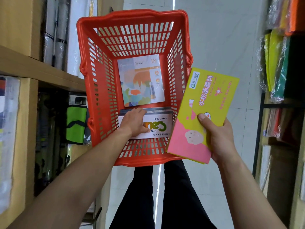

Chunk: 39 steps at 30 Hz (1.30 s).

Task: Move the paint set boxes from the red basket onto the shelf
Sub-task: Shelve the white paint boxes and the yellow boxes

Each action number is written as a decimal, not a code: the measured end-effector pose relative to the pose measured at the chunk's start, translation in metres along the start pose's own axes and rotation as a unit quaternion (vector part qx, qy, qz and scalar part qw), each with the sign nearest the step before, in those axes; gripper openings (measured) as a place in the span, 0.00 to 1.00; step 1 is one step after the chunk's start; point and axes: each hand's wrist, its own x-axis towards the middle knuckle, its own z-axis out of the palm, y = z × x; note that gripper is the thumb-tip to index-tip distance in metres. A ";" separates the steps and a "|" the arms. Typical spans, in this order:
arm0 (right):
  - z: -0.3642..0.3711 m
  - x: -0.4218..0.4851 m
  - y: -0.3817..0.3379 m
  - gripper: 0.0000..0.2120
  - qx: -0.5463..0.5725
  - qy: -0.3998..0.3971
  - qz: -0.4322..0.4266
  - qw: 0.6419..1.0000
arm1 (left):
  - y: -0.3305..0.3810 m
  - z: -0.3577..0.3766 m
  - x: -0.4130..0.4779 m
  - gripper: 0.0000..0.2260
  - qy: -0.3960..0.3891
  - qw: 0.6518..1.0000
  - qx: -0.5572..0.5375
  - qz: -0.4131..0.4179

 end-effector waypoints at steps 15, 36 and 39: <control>0.005 0.004 0.002 0.22 -0.011 0.014 -0.017 1.000 | 0.006 -0.018 0.014 0.42 -0.067 0.997 0.048 0.011; 0.020 -0.005 -0.008 0.25 -0.115 0.079 -0.016 0.990 | 0.018 -0.096 -0.063 0.28 0.085 0.958 -0.253 -0.099; 0.025 -0.009 -0.011 0.25 -0.152 0.095 -0.012 0.984 | 0.026 -0.117 -0.086 0.26 0.132 0.932 -0.313 -0.124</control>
